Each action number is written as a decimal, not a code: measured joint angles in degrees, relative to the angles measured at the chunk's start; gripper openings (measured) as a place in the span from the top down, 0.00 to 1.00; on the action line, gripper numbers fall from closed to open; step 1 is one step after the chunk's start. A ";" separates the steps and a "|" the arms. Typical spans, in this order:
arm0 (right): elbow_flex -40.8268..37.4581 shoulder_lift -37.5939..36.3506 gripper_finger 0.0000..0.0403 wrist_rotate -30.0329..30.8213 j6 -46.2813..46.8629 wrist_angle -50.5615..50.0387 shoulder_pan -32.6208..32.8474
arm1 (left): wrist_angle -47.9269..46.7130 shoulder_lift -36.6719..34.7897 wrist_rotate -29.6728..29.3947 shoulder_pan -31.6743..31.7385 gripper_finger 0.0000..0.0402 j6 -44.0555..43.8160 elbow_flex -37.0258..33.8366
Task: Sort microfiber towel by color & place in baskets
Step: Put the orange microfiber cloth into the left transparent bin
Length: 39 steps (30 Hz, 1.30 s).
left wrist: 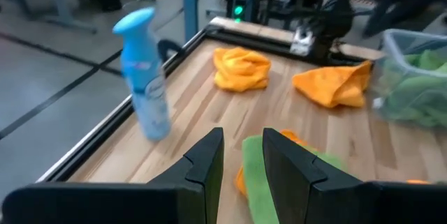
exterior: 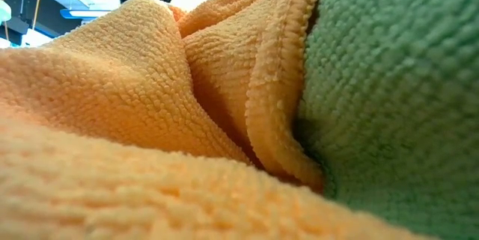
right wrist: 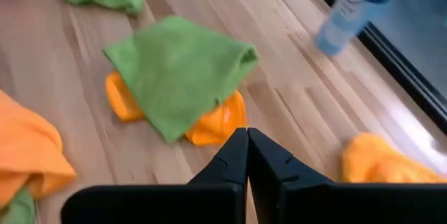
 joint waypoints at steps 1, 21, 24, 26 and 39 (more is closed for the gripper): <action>-1.70 -1.10 1.00 -1.12 -2.77 3.34 -1.60 | 1.00 0.34 0.00 -0.53 0.78 0.02 0.00; -19.84 -18.40 1.00 -11.46 -11.18 24.80 -32.53 | 3.16 3.26 -8.39 -12.09 0.78 -3.62 1.60; -18.42 -17.55 1.00 -15.56 -8.36 21.88 -39.18 | 3.14 3.26 -9.96 -12.09 0.78 -3.58 2.39; -17.52 -16.23 1.00 -19.50 -7.19 20.12 -43.33 | 3.25 3.24 -10.75 -11.85 0.78 -3.54 2.60; -14.04 -1.54 1.00 -29.59 -0.78 1.43 -58.90 | 3.18 3.46 -11.77 -11.08 0.78 -3.69 2.60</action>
